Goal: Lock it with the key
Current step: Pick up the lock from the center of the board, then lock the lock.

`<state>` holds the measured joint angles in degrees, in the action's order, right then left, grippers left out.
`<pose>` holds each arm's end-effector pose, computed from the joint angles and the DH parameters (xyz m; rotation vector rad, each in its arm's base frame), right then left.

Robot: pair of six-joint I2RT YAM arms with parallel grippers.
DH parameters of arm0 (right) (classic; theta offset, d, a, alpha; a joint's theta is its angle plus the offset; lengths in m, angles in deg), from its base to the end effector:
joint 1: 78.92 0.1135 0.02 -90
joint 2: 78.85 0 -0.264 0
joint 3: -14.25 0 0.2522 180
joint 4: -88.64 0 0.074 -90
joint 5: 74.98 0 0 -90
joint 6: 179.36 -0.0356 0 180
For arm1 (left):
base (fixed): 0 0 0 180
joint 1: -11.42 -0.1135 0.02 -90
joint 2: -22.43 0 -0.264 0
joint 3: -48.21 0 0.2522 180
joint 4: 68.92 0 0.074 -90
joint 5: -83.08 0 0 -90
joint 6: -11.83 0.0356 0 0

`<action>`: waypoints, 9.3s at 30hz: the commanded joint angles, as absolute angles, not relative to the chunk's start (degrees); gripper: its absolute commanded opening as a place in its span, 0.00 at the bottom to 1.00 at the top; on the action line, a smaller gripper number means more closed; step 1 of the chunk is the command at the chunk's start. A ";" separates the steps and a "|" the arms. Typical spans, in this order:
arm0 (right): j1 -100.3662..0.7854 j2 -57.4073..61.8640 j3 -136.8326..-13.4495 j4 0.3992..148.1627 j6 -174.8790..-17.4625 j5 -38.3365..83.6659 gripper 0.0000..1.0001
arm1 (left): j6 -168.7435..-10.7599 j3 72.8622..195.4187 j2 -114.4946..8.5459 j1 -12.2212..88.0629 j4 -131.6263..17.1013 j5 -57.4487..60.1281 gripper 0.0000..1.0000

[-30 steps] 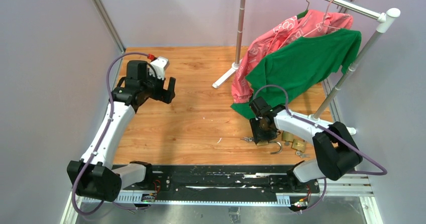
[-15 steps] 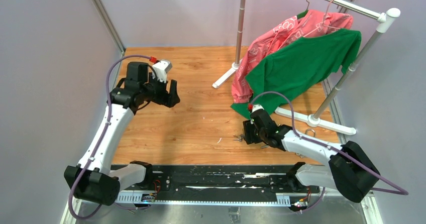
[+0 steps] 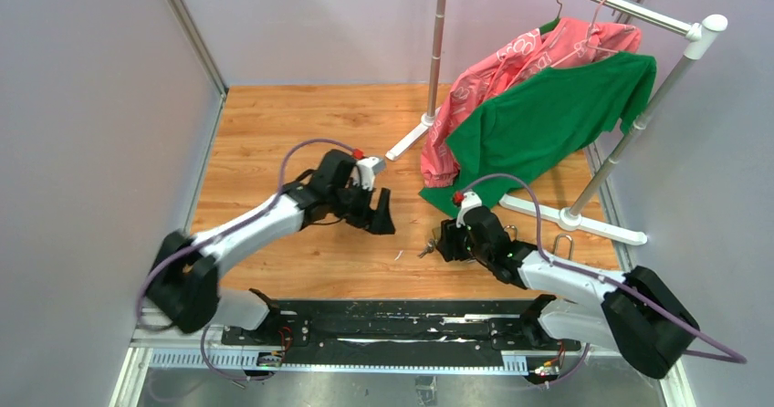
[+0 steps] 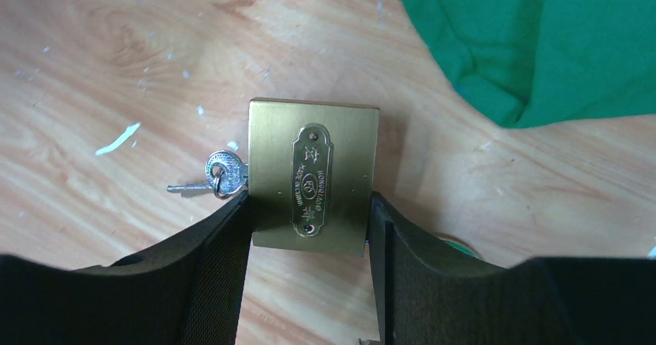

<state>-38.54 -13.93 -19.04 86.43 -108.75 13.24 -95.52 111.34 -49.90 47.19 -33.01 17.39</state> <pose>0.1636 0.1377 0.1593 -0.3857 2.1827 0.5593 0.2056 -0.1662 0.2493 0.6108 2.3972 -0.9298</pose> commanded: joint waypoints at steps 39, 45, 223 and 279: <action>-36.64 -28.46 -23.82 88.41 -99.91 14.10 0.00 | -111.58 113.47 -78.07 55.55 -84.97 30.84 0.49; -36.65 -28.44 -24.50 88.43 -99.27 17.73 0.00 | -111.68 113.97 -78.17 56.29 -85.02 30.00 0.21; -51.94 -38.92 -44.69 99.16 -114.55 64.55 0.00 | -98.24 120.47 -37.67 50.27 -64.95 36.32 0.00; -49.87 -44.67 -50.51 66.06 -83.74 66.06 0.00 | -68.89 128.08 -45.16 54.15 -52.82 48.18 0.00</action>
<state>-51.26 -44.77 -48.32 65.12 -83.31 65.96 -72.50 126.88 -44.88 53.94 -52.02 51.16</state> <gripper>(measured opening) 0.124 0.136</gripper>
